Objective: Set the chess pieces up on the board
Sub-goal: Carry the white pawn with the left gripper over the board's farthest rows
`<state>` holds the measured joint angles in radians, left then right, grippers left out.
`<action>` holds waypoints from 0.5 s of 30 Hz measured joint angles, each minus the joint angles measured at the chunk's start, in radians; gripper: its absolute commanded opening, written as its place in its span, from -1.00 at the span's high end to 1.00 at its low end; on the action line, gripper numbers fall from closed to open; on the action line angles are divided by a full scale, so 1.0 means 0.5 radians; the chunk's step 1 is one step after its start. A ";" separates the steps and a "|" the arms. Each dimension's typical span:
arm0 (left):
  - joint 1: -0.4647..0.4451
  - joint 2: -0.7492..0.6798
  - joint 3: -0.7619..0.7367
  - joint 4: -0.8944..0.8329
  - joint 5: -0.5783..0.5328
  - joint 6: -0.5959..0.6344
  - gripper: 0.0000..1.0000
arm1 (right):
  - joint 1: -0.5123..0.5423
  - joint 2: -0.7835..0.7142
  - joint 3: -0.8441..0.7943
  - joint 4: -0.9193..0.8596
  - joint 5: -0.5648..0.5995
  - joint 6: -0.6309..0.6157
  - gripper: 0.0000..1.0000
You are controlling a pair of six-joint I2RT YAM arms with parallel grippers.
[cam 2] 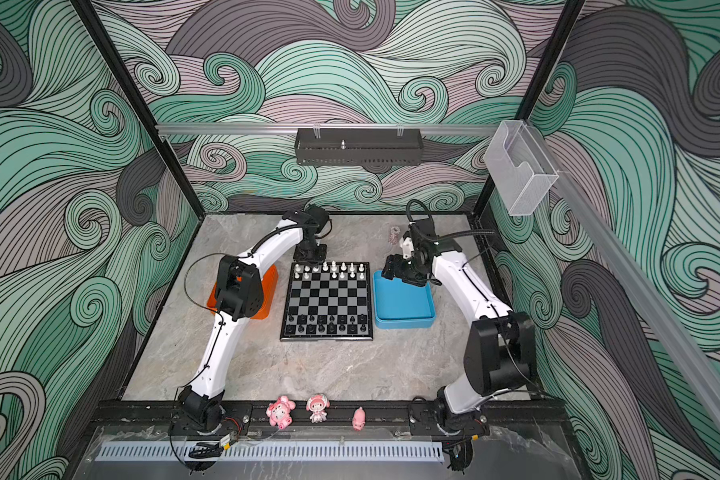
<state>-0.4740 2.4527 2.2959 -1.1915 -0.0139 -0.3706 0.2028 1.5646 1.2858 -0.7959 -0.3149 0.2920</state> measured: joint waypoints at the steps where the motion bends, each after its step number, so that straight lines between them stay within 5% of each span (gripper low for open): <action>1: 0.000 0.000 0.000 0.001 0.000 0.001 0.74 | -0.002 0.000 0.000 0.000 0.000 0.000 -0.52; 15: 0.000 0.035 0.000 0.018 -0.018 0.002 0.74 | -0.012 0.004 0.000 0.000 -0.002 0.000 -0.52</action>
<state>-0.4740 2.4702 2.2959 -1.1824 -0.0227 -0.3698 0.1967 1.5665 1.2858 -0.7959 -0.3161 0.2920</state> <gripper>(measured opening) 0.133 0.760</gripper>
